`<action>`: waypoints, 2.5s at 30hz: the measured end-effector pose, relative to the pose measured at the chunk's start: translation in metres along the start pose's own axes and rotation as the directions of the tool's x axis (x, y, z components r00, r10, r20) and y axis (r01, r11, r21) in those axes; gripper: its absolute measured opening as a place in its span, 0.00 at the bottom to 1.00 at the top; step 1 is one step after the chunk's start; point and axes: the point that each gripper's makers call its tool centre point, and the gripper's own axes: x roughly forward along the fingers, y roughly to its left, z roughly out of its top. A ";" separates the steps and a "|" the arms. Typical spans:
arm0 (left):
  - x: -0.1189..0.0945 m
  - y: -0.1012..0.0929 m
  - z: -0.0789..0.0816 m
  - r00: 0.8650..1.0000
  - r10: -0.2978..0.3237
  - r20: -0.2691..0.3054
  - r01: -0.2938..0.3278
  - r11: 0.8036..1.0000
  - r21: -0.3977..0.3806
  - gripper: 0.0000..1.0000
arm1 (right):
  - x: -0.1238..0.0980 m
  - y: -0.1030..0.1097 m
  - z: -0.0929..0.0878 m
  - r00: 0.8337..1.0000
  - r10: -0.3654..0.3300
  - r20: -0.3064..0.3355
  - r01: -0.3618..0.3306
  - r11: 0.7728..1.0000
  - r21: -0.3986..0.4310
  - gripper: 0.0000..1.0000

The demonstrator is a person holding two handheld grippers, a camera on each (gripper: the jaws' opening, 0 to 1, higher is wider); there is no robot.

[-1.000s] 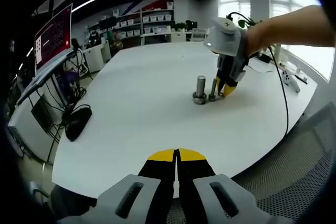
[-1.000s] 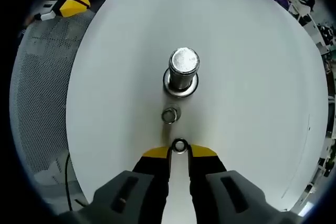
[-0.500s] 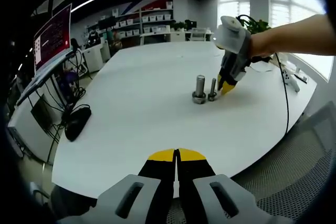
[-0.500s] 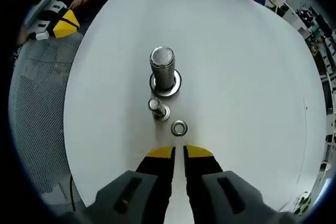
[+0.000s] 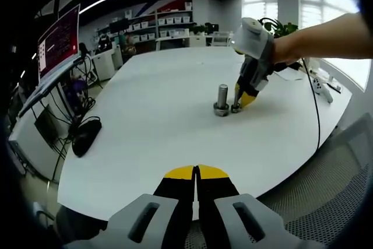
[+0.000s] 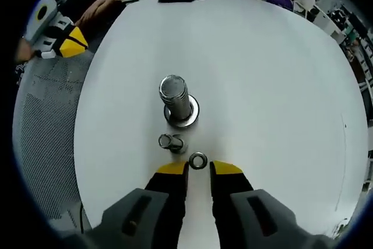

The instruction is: Place the washer onto the threaded stud by aligning its center hole with the stud, sliding it down to the base, and recovering from edge contact or off-axis alignment until the washer reaches the visible bottom stop.

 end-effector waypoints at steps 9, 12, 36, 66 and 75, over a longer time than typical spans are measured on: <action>0.000 0.000 0.000 1.000 0.001 -0.002 -0.001 1.000 -0.001 0.00 | 0.001 0.004 0.005 1.000 -0.003 0.008 0.003 0.999 -0.035 0.17; 0.000 0.000 0.000 1.000 0.001 -0.002 -0.001 1.000 -0.002 0.00 | 0.001 0.003 0.005 1.000 -0.002 0.016 0.002 0.999 -0.037 0.16; 0.000 -0.001 0.000 1.000 -0.002 -0.001 0.002 1.000 -0.001 0.00 | 0.000 0.005 0.008 1.000 -0.010 0.029 0.011 0.999 -0.034 0.16; 0.000 -0.001 -0.001 1.000 -0.004 -0.006 0.004 1.000 0.001 0.00 | -0.032 -0.004 -0.075 0.998 -0.067 0.010 0.064 0.987 0.146 0.25; 0.000 -0.001 -0.001 1.000 -0.005 -0.006 0.005 1.000 0.002 0.00 | -0.036 -0.005 -0.104 0.998 -0.055 -0.042 0.061 0.985 0.159 0.25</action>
